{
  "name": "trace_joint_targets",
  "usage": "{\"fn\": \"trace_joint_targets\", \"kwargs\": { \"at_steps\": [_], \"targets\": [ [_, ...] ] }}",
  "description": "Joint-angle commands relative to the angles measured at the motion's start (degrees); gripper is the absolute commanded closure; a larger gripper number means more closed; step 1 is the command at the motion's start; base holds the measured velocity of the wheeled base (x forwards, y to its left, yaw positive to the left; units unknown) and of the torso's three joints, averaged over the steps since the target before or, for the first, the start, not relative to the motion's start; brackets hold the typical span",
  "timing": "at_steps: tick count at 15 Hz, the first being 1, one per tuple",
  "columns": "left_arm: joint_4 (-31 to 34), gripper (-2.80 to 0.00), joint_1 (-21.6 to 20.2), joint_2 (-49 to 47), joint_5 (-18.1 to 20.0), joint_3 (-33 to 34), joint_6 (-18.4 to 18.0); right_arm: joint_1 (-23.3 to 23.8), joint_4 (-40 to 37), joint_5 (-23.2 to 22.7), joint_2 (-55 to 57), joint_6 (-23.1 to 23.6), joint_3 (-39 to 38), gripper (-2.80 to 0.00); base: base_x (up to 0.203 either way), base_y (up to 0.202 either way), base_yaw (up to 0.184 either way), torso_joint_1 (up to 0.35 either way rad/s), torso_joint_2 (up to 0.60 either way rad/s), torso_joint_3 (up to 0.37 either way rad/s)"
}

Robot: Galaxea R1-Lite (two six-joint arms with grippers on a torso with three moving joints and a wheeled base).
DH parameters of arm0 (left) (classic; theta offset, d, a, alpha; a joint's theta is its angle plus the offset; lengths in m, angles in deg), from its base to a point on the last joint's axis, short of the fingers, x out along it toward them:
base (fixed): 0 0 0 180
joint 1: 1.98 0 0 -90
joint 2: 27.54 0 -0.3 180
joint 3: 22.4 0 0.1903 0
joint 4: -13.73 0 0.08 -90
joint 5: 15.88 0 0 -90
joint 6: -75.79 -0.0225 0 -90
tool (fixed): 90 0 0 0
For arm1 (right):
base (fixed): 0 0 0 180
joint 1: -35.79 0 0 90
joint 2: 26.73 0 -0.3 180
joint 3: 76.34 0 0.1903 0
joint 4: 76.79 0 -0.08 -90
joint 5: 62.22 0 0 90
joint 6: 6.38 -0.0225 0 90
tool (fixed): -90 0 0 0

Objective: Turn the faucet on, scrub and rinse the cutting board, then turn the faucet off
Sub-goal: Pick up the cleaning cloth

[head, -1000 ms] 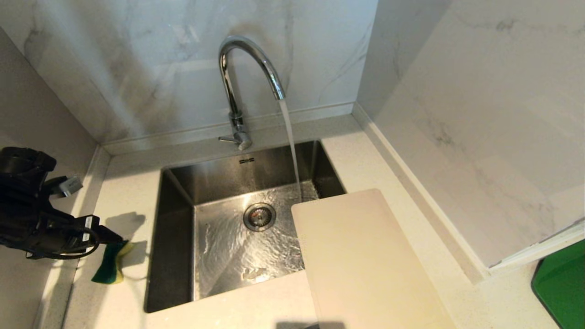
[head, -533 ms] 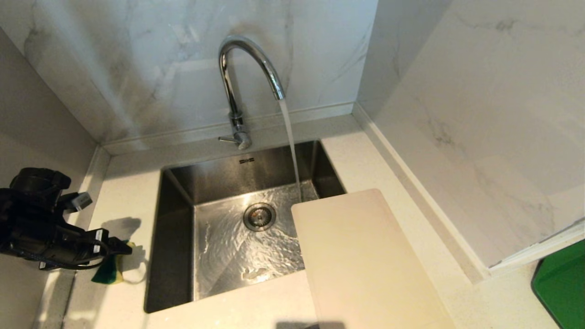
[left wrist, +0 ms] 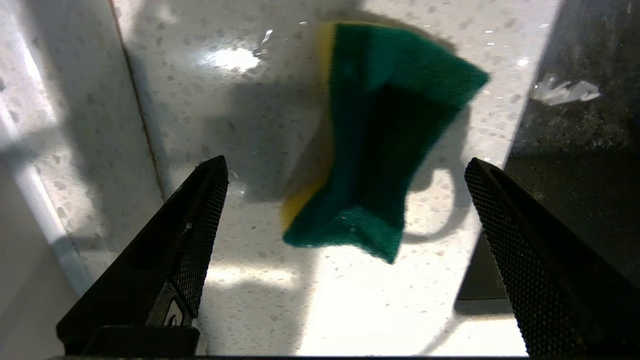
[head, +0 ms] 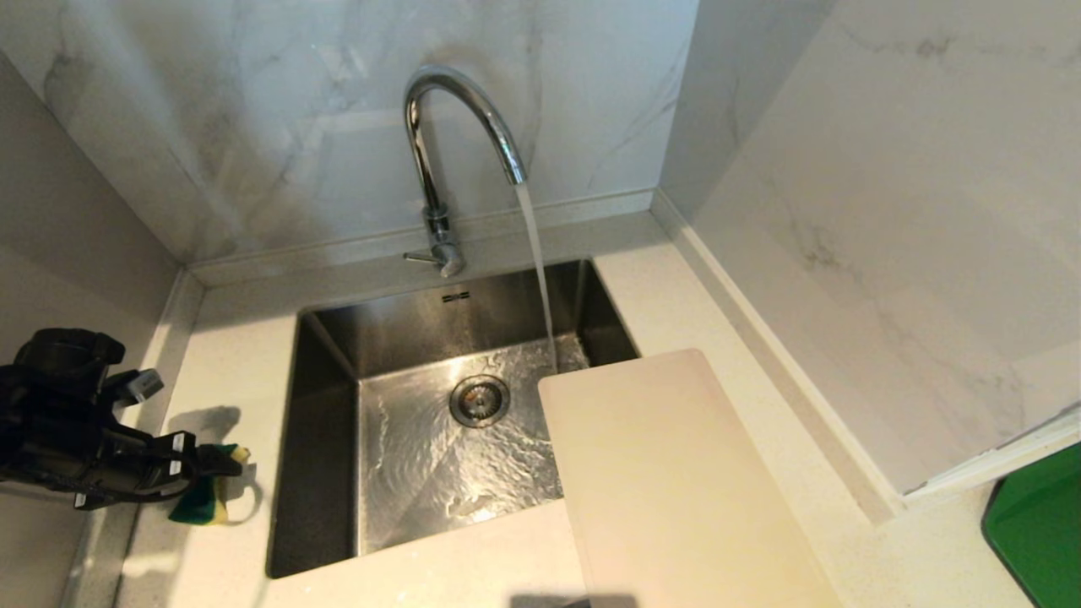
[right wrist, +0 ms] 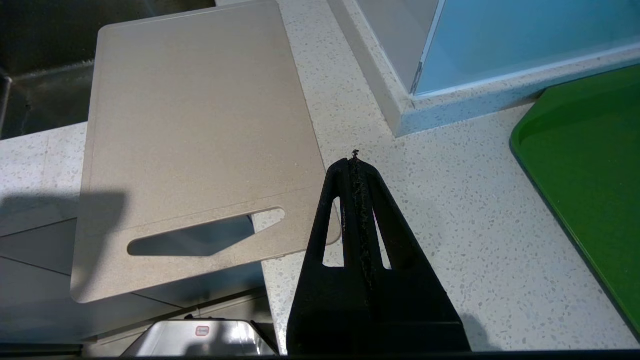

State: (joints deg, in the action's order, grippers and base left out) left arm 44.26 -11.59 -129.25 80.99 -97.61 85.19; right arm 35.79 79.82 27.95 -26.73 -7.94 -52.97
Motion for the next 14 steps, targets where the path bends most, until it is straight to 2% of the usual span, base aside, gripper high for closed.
{"fn": "trace_joint_targets", "kwargs": {
  "at_steps": [1,2,14],
  "targets": [
    [0.04,-2.8,-1.02,-0.85,0.26,0.08,0.09,0.0,-0.06,0.01,0.0,-0.01,0.0,0.0,0.0,0.0,0.0,0.0,0.0,0.0],
    [0.04,0.0,-0.95,-0.77,0.32,0.08,0.13,0.0,-0.06,0.01,0.0,-0.02,-0.08,0.0,0.0,0.0,0.0,0.0,0.0,0.0],
    [-0.05,0.0,-0.93,-0.03,2.8,-0.18,0.62,0.0,-0.04,0.01,0.01,-0.02,0.0,0.0,0.0,0.0,0.0,0.0,0.0,0.0]
  ]
}}
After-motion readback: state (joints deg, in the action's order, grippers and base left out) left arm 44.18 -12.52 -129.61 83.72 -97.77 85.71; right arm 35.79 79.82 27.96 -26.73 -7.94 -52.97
